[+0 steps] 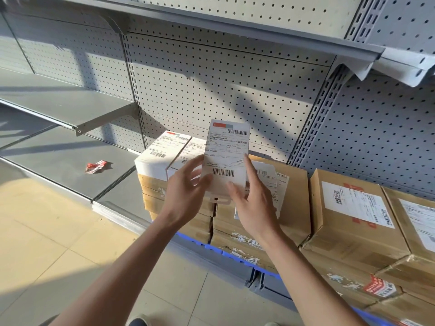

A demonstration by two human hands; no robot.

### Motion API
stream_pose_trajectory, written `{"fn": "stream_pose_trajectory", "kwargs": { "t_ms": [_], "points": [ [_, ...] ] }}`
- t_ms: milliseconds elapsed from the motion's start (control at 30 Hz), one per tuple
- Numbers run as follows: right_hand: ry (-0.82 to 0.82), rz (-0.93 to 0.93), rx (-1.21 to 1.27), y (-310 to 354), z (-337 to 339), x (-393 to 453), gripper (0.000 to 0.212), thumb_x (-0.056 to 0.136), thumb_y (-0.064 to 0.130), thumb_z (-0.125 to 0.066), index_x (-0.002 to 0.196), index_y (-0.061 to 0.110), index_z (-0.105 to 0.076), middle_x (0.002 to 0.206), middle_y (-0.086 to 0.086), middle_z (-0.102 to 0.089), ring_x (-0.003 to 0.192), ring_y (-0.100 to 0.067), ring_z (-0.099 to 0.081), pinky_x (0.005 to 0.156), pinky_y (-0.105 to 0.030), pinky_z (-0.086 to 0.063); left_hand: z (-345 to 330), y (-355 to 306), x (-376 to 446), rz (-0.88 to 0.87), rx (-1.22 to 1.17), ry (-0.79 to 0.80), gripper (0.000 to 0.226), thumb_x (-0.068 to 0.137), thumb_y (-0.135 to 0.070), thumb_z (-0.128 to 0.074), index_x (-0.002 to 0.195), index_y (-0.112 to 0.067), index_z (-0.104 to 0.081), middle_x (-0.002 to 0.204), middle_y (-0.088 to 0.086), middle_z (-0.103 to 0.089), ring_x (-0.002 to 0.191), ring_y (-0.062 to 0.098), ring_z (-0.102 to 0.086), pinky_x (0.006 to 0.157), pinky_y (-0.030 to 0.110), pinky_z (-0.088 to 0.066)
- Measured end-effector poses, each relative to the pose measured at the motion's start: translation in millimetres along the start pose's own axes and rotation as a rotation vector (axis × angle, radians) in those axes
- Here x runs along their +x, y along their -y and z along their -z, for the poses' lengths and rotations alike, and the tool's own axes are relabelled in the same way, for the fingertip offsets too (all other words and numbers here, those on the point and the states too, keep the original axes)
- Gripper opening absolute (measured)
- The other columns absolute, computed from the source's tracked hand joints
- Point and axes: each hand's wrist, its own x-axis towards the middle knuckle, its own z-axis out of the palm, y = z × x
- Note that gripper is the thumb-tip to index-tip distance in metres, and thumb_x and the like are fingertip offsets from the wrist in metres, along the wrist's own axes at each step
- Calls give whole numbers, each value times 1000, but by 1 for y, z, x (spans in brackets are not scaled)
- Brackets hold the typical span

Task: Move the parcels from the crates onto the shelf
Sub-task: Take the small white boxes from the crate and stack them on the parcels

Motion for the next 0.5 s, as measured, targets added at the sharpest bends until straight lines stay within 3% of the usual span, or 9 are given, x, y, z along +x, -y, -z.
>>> {"fn": "stream_pose_trajectory", "kwargs": {
  "t_ms": [67,133,267,400,500],
  "points": [
    [46,36,-56,-6,-2,1,81,94,42,-69,160,38,-22,163,18,-28,145,-2,-35,116,-34,-39,0,0,0,-6,-23,33,40,99,-12,-61,137,-24,-60,127,-17,-68,119,7,-64,96,39,-57],
    [79,56,-129,-9,-3,1,85,90,42,-74,159,37,-24,162,13,-29,143,-12,-39,110,-42,-45,0,-1,0,-18,-7,39,38,99,-10,-59,132,-29,-63,123,-19,-70,114,1,-66,92,34,-59],
    [43,125,-378,-11,-3,2,73,91,45,-72,153,26,-39,149,5,-49,133,-22,-46,106,-48,-44,-2,7,0,-74,156,-39,38,98,-21,-65,136,-26,-61,142,-14,-56,121,5,-61,96,33,-57],
    [32,35,-420,-6,0,3,68,94,55,-63,153,28,-41,149,7,-50,141,-19,-34,111,-45,-29,-5,8,0,-110,167,-26,29,97,-20,-67,126,-20,-68,132,-13,-60,120,3,-60,99,23,-53],
    [-3,41,-452,-7,-2,6,62,96,53,-61,151,29,-44,145,5,-54,141,-19,-32,111,-45,-27,-4,9,0,-139,210,5,28,97,-22,-67,124,-21,-70,131,-13,-60,118,-1,-60,95,13,-49]
  ]
}}
